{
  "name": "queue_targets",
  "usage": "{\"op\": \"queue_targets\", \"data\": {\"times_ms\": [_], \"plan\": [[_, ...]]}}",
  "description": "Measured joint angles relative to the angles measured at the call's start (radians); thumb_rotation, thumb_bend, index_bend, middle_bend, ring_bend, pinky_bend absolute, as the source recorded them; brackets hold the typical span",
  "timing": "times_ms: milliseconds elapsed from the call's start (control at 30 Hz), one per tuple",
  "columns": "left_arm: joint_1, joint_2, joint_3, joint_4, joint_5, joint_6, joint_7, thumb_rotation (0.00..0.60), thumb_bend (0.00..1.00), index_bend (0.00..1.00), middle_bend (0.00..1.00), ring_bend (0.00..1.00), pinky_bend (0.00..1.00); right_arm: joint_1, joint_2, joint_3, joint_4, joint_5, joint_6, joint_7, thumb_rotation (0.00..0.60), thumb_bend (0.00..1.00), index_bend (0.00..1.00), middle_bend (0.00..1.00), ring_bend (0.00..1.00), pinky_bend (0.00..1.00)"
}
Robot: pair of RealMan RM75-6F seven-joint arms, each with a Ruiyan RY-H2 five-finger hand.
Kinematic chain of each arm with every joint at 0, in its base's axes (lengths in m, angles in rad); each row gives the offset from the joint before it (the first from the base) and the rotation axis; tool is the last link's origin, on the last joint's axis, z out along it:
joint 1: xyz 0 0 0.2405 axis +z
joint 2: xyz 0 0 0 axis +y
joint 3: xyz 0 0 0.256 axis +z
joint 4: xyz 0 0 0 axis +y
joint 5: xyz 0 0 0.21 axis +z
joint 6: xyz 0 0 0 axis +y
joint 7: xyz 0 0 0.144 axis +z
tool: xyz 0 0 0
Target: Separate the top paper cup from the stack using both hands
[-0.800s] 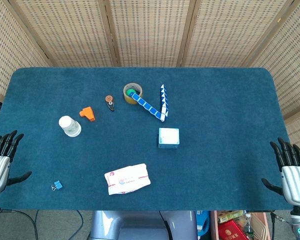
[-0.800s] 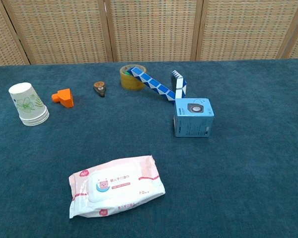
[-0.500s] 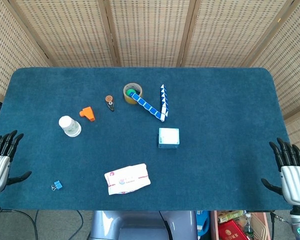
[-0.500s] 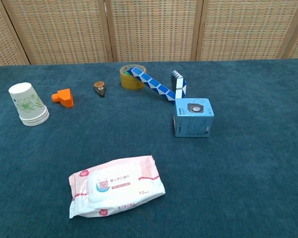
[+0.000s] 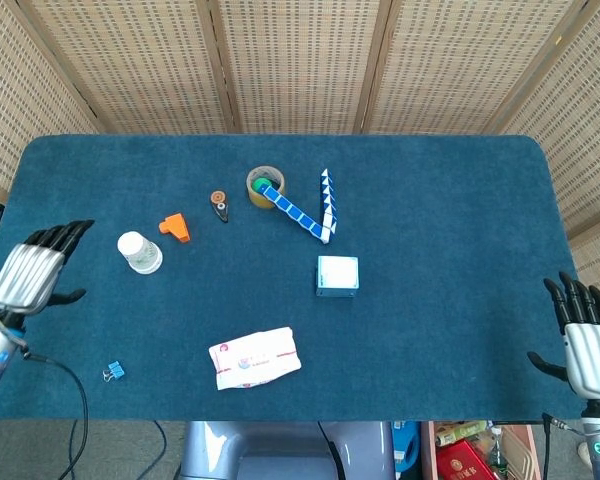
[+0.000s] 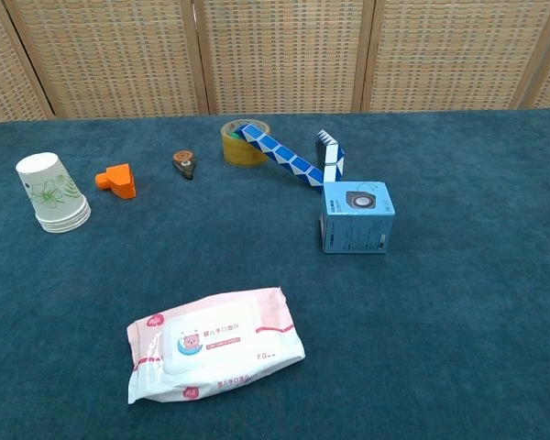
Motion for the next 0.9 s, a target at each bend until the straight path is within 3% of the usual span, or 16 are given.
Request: {"op": "queue_targets", "data": {"times_ms": [267, 600, 900], "plan": [[-0.17, -0.175, -0.008, 0.292, 0.02, -0.189, -0.065, 0.6, 0.11, 0.18, 0.22, 0.25, 0.3, 0.015, -0.008, 0.021, 0.031, 0.064, -0.037, -0.003, 0.6, 0.0, 0.0, 0.0, 0.0, 0.0], [-0.247, -0.299, 0.012, 0.488, 0.006, -0.293, -0.147, 0.6, 0.11, 0.26, 0.29, 0.31, 0.34, 0.026, -0.022, 0.034, 0.064, 0.122, -0.071, -0.009, 0.6, 0.0, 0.0, 0.0, 0.0, 0.0], [-0.273, -0.372, 0.034, 0.604, 0.003, -0.307, -0.199, 0.6, 0.11, 0.34, 0.37, 0.39, 0.41, 0.027, -0.026, 0.035, 0.073, 0.137, -0.079, -0.005, 0.6, 0.0, 0.0, 0.0, 0.0, 0.0]]}}
